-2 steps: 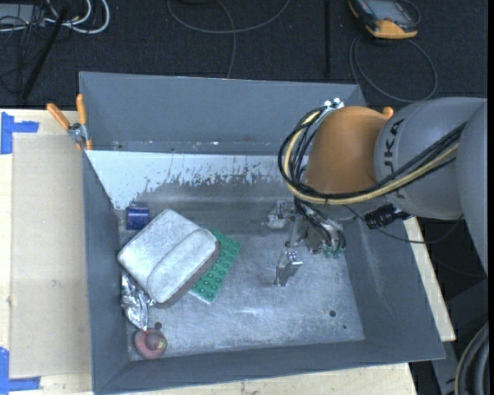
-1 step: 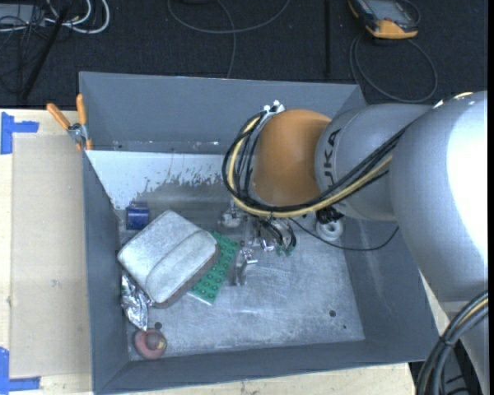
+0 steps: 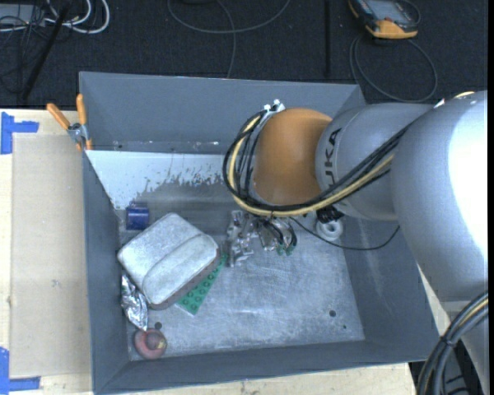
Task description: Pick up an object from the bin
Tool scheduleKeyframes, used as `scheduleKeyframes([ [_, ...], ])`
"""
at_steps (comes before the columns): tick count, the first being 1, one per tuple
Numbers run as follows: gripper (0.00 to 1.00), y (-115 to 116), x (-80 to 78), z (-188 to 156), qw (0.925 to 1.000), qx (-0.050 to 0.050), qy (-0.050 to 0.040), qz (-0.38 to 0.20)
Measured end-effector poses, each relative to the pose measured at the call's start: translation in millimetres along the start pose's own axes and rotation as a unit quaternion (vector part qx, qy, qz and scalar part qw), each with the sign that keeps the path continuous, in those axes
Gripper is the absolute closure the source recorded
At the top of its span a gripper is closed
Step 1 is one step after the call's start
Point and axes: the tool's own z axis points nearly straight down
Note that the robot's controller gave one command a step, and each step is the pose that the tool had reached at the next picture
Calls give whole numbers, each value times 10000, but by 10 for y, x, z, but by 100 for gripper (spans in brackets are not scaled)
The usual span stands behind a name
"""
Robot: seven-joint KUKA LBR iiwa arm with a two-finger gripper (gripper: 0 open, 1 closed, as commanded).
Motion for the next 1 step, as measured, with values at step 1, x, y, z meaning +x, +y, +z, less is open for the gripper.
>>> scheduleKeyframes([
  [1,0,1,-4,12,10000,-1,-28,-3],
])
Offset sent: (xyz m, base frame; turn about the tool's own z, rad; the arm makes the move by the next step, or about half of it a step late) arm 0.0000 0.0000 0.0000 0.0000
